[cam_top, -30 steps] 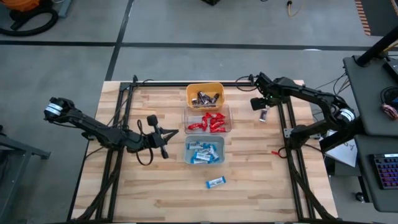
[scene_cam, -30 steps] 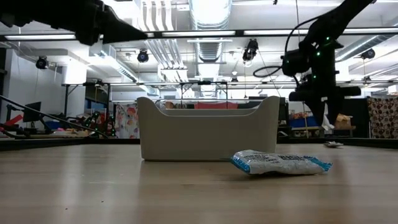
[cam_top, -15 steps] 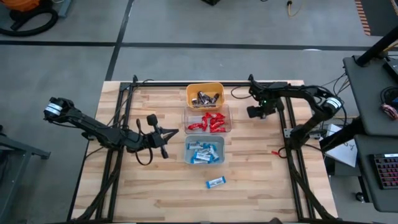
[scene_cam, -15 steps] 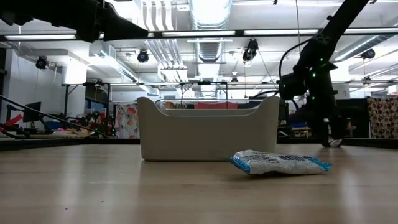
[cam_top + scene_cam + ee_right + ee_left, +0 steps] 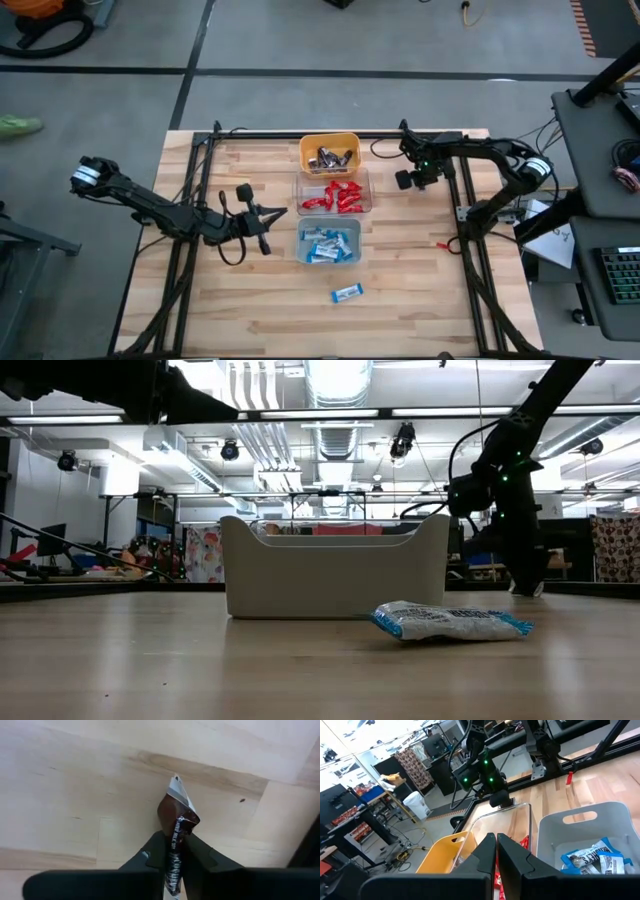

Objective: Organize candy in baskets
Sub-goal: Put the brown chocolate bar into the yellow bin

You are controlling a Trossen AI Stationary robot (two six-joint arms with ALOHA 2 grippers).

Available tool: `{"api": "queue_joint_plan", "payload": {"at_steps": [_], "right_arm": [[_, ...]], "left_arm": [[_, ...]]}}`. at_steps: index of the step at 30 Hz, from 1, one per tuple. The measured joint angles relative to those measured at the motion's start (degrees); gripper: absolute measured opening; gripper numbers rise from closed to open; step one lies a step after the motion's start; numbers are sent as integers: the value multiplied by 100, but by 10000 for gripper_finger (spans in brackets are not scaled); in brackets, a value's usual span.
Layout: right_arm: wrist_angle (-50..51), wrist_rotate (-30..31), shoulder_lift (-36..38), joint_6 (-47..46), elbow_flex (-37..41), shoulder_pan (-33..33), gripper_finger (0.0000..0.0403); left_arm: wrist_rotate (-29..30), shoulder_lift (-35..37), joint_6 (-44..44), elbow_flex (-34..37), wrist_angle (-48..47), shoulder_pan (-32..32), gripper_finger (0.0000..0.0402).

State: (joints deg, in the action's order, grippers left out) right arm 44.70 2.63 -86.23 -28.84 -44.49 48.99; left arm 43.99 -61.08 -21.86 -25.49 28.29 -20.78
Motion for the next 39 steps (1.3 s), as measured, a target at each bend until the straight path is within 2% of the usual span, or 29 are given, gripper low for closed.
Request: {"api": "queue_joint_plan", "payload": {"at_steps": [8, 12, 16, 20, 25, 27, 33, 39], "right_arm": [[-402, 306, 1363, 399, -152, -130, 26], [-1851, 172, 2059, 885, -139, -362, 25], [-3433, -484, 2207, 1530, -4, -654, 24], [-5239, -1012, 1904, 1978, 106, -1016, 24], [-7216, -1015, 902, 2303, 173, -1398, 31], [-7694, -995, 470, 2333, 58, -1412, 34], [-7703, -1014, -295, 2287, -306, -1412, 46], [-7414, -999, -634, 2245, -487, -1412, 90]], "left_arm": [[-2, 0, 140, 1, 4, 0, 0], [-2, 0, 169, 1, 121, 0, 0], [-3, 0, 170, 1, 241, 1, 0], [-2, 0, 238, 1, 282, 3, 0], [39, 0, 467, 1, 315, 7, 0], [48, 0, 520, 1, 313, 7, 0], [58, 0, 546, 1, 313, 22, 0], [61, 0, 571, 1, 308, 31, 0]]}}
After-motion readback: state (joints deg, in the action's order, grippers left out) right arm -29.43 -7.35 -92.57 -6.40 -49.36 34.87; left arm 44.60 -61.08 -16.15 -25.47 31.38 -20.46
